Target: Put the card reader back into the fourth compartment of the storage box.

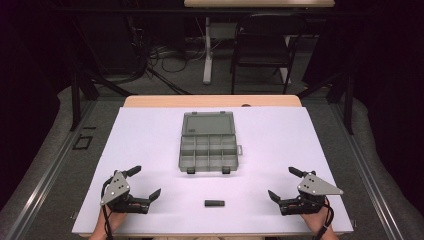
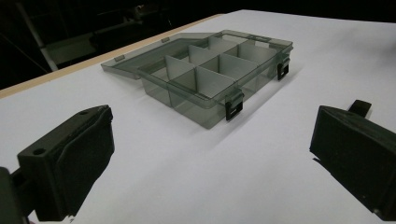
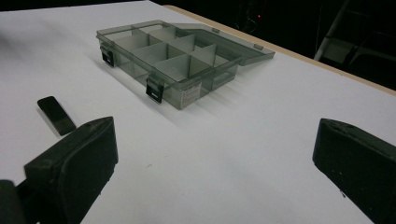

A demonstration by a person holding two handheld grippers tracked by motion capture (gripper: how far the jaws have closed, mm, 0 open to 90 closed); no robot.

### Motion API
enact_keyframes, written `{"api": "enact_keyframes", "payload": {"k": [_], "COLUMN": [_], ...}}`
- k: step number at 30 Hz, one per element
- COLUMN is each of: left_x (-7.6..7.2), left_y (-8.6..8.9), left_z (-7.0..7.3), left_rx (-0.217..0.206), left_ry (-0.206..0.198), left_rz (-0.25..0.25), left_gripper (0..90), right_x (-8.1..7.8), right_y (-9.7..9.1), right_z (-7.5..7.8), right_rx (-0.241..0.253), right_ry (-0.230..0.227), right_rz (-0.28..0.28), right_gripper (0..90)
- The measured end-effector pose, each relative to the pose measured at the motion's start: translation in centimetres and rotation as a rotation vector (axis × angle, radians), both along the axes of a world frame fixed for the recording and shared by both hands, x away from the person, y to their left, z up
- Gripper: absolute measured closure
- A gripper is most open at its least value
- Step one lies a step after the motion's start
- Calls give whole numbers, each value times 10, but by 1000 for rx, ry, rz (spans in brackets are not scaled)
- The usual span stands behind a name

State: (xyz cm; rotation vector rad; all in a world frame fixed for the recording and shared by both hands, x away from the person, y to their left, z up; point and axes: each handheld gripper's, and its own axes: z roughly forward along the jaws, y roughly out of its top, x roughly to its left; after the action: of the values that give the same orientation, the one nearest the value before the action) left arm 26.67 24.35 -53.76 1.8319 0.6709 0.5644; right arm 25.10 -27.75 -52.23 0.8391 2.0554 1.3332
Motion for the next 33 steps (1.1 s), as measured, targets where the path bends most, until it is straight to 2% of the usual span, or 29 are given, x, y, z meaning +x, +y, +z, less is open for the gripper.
{"api": "enact_keyframes", "payload": {"k": [7,10,21,33], "left_x": [0,1,2,3], "left_y": [0,-1,-3,-3], "left_z": [1,0,0,-1], "left_rx": [4,4,6,13], "left_ry": [0,10,16,21], "left_rz": [-8,-4,-11,-23], "left_gripper": [0,0,0,0], "right_x": [4,10,23,31], "right_y": [2,6,28,47], "right_z": [-3,-5,-8,-5], "right_rx": [-23,-42,-64,-74], "right_ry": [25,42,78,86], "right_rz": [-1,16,84,154], "right_gripper": [0,0,0,0]}}
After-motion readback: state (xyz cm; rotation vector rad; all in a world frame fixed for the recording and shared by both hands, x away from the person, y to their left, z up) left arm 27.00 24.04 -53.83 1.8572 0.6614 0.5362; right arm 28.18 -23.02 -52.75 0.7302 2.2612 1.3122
